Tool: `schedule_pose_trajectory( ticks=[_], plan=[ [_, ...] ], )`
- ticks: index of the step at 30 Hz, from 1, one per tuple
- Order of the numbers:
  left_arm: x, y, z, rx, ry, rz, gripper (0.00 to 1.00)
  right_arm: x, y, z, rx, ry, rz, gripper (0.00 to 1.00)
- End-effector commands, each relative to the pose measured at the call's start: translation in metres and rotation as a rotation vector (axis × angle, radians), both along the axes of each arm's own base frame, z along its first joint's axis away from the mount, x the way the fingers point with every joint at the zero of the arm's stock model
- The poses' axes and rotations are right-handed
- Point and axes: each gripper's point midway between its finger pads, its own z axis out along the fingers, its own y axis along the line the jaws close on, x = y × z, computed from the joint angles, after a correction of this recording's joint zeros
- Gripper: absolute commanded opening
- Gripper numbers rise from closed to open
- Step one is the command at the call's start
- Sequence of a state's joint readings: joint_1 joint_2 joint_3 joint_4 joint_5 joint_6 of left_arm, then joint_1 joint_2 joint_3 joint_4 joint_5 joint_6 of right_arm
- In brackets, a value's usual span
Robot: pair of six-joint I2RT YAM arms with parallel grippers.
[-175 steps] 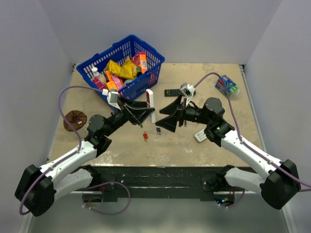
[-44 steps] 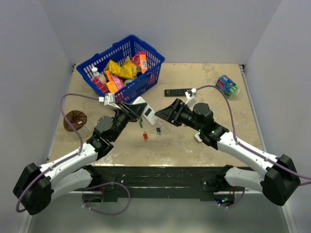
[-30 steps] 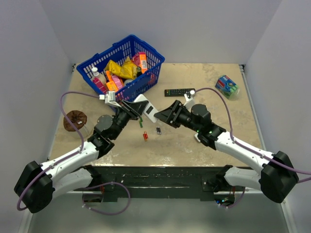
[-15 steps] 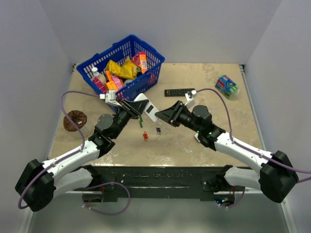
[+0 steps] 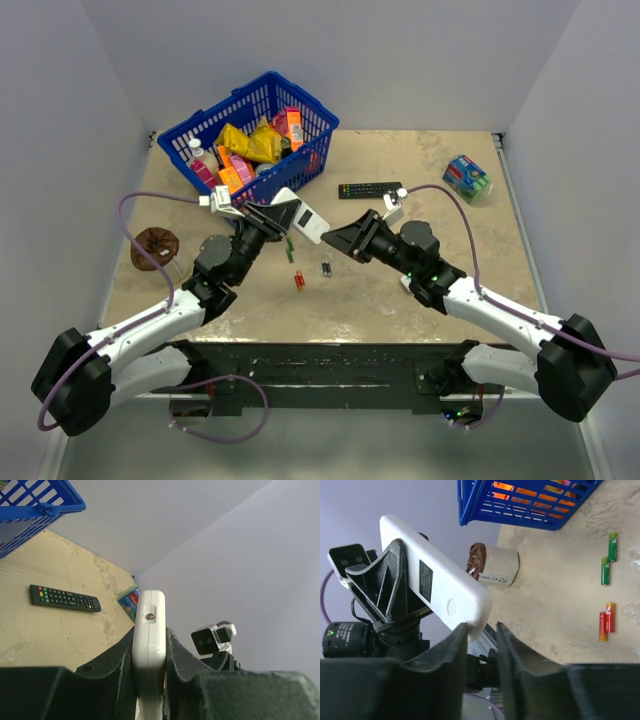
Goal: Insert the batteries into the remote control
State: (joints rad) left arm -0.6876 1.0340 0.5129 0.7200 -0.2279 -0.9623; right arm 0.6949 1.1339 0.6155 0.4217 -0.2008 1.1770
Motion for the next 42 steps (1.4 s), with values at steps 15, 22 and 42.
schedule_pose_trajectory(
  ticks=[15,22,42],
  plan=[
    [-0.011,-0.01,0.053,-0.174,-0.108,-0.083,0.0,0.006,0.003,0.036,0.075,-0.106,-0.018,0.56],
    [-0.012,-0.01,0.056,-0.184,-0.115,-0.087,0.0,0.009,0.005,0.039,0.081,-0.12,-0.018,0.46],
    [-0.015,0.006,0.074,-0.296,-0.12,-0.053,0.0,-0.001,-0.007,0.013,0.062,-0.095,-0.033,0.14]
  ],
)
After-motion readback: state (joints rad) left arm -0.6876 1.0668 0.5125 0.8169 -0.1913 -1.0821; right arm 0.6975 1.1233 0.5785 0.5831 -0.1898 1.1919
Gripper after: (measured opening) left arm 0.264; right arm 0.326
